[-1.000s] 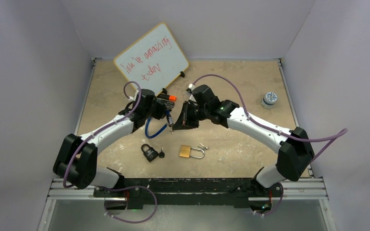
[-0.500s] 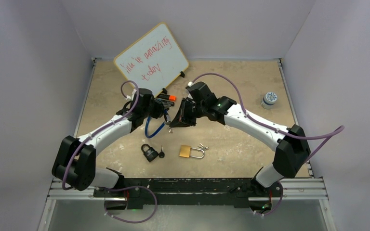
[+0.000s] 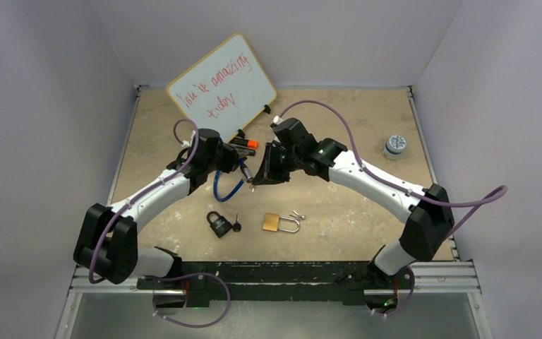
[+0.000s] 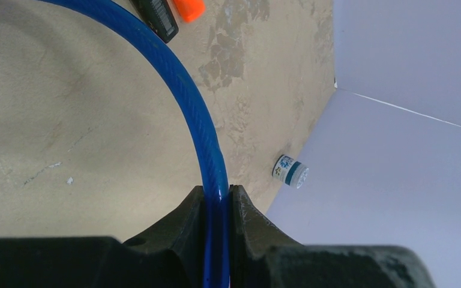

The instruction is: Unlock with the key

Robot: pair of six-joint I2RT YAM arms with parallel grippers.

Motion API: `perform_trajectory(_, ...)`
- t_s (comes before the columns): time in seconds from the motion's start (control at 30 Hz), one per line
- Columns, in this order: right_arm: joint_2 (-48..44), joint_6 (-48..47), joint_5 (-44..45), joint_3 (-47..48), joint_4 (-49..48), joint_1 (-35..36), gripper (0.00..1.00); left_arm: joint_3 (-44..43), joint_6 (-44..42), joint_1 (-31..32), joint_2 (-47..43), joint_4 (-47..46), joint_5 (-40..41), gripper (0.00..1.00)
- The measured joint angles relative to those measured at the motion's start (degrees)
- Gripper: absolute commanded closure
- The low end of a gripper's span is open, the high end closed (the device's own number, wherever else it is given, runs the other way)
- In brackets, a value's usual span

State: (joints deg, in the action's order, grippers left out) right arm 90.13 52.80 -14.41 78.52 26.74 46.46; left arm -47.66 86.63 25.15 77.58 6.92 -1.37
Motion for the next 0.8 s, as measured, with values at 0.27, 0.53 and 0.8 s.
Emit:
perform_trajectory(0.27,-5.0,-4.3,-0.8,-6.8,-7.0,0.0,1.0,1.3,4.3,0.0,-1.4,-1.6,-3.4,1.0)
perform_trajectory(0.53,-12.6,7.4,-9.9,-20.3,-22.6,-4.4,1.0,4.8,8.8,-0.1,-5.2,-5.8,-6.5,1.0)
perform_trajectory(0.8,-15.6,10.2,-15.9,-24.7,-32.2,-7.6,1.0,6.5,12.0,-0.2,-7.4,-8.8,-8.2,1.0)
